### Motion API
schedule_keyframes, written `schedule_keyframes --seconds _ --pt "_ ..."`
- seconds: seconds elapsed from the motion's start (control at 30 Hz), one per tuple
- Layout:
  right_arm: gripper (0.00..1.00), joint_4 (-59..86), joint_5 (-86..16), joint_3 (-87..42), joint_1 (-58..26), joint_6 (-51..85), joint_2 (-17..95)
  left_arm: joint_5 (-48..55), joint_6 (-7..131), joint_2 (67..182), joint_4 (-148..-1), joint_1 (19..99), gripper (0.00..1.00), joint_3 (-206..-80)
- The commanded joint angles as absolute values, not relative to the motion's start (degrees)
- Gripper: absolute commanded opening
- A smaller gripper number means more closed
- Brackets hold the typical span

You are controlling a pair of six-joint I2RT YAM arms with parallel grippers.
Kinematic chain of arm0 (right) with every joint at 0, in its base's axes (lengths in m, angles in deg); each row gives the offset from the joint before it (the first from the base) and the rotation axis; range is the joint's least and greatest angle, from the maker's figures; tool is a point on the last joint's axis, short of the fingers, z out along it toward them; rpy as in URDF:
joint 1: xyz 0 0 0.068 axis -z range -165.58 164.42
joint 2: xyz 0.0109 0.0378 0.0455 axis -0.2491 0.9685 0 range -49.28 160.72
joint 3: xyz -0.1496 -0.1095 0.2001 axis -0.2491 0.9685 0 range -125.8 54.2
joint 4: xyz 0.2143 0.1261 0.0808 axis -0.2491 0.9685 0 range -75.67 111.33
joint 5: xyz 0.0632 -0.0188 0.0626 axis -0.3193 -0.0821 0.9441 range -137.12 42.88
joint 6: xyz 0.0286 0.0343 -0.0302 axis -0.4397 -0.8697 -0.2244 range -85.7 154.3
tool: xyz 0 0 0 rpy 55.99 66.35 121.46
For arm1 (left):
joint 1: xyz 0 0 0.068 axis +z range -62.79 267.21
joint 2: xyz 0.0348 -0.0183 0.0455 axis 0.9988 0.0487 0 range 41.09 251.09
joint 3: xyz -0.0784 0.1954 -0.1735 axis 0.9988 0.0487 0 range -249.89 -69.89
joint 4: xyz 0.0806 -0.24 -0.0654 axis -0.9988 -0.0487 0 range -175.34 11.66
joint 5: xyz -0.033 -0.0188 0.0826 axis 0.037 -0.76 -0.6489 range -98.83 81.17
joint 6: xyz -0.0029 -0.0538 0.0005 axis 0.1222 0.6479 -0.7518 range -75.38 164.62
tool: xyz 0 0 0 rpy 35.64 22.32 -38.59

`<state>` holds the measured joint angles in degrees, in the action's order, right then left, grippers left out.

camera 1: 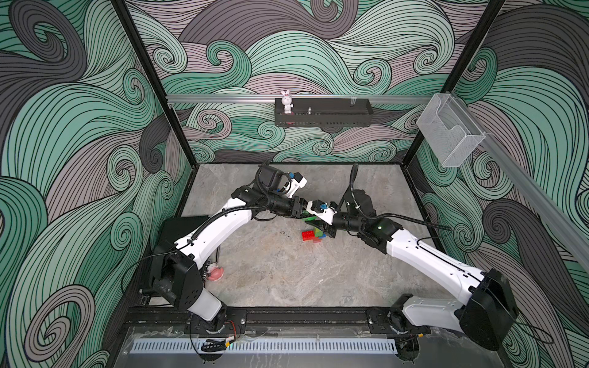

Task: Assemble the number 4 with lego
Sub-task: Pick up the lego brick from the center of the board, then place the lego brick at the center of the board.

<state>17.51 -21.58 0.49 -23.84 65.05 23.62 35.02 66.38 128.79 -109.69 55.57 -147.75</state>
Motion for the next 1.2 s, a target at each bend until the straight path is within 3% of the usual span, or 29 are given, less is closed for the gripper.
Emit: schedule_keyframes --seconds 0.0,0.27,0.4,0.43,0.53,0.57,0.63,0.73,0.83,0.97,1.17 --pt "0.02 14.50 -22.15 -0.68 -24.73 64.28 24.38 36.58 66.33 128.85 -110.13 55.04 0.42 -148.74" --pt "0.03 14.77 -22.31 -0.73 -24.87 64.99 24.72 40.93 65.99 128.81 -109.50 55.04 0.30 -148.46" --pt "0.07 14.41 -22.78 -0.73 -24.80 64.86 24.51 40.70 65.62 128.95 -109.87 55.04 0.07 -148.83" --pt "0.19 14.34 -22.83 -0.66 -24.78 64.52 24.38 38.94 65.25 128.70 -110.55 55.04 0.01 -148.98" --pt "0.70 14.50 -25.35 0.28 -24.79 64.08 23.27 23.85 62.73 127.53 -115.17 55.09 0.00 -149.60" --pt "0.75 14.39 -26.83 0.99 -24.71 64.19 22.69 15.31 61.91 127.26 -116.75 55.04 0.00 -149.23" --pt "0.99 11.69 -32.32 3.73 -24.54 62.45 20.35 -3.61 61.60 127.37 -119.33 55.13 0.00 -147.70" --pt "0.99 5.77 -42.72 7.79 -24.08 55.22 16.51 -17.71 61.56 130.08 -120.74 55.21 0.00 -145.11" --pt "0.99 8.34 -53.30 7.25 -23.72 47.02 14.47 -24.25 67.73 136.95 -126.12 55.30 0.00 -147.62" --pt "0.99 19.80 -60.67 3.35 -23.04 40.72 14.77 -25.90 80.40 147.13 -136.57 55.39 0.00 -155.09" --pt "0.99 22.79 -65.41 3.78 -22.42 37.30 14.16 -23.30 89.58 150.01 -132.94 55.39 0.04 -151.05"
